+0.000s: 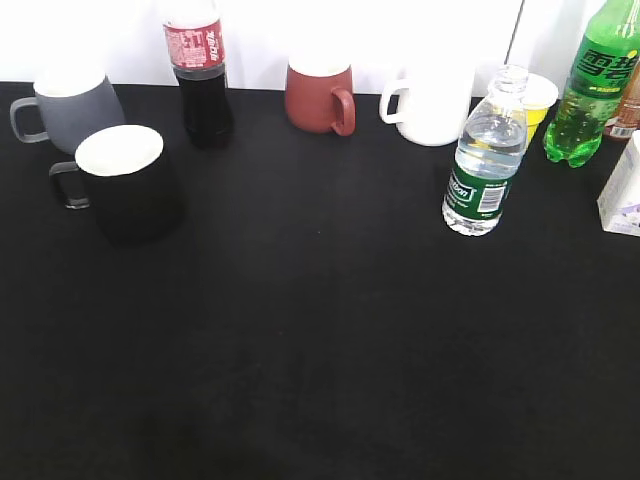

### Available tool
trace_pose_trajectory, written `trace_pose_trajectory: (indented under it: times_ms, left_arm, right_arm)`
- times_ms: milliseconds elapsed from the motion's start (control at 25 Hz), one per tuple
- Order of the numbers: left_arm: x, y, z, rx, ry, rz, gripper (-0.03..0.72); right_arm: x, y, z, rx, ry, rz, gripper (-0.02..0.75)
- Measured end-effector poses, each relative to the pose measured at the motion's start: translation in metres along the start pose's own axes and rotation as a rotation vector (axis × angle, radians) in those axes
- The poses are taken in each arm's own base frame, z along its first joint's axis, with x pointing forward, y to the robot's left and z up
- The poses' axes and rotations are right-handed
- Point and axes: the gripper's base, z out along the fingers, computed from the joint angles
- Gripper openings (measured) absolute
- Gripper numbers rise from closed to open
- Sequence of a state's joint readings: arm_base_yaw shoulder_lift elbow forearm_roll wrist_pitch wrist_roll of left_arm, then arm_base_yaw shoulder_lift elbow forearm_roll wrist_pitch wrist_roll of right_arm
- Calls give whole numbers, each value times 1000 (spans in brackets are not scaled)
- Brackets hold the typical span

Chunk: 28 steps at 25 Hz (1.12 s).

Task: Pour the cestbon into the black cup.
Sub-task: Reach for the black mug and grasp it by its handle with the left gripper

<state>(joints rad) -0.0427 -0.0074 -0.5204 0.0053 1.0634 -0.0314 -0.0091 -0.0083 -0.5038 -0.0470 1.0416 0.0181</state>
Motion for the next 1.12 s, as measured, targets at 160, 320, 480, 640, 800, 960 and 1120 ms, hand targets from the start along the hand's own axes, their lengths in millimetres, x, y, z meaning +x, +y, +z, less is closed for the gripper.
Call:
trace_pose_trajectory:
  times_ms: [160, 320, 480, 640, 800, 960, 1120]
  left_arm:
    - [0, 0, 0, 5, 0, -2, 239]
    - [0, 0, 0, 5, 0, -2, 239]
    - [-7, -1, -4, 6, -53, -2, 260]
    - [-78, -3, 24, 9, -154, -2, 512]
    - [-131, -5, 112, 13, -298, 0, 530]
    - [-94, -8, 207, 24, -186, -100, 530]
    - [-14, -21, 238, 53, -189, -70, 530]
  right_arm:
    - [0, 0, 0, 0, 0, 0, 573]
    - [0, 0, 0, 0, 0, 0, 573]
    - [0, 0, 0, 0, 0, 0, 573]
    - [0, 0, 0, 0, 0, 0, 573]
    - [0, 0, 0, 0, 0, 0, 573]
    - [0, 0, 0, 0, 0, 0, 573]
    - [0, 0, 0, 0, 0, 0, 573]
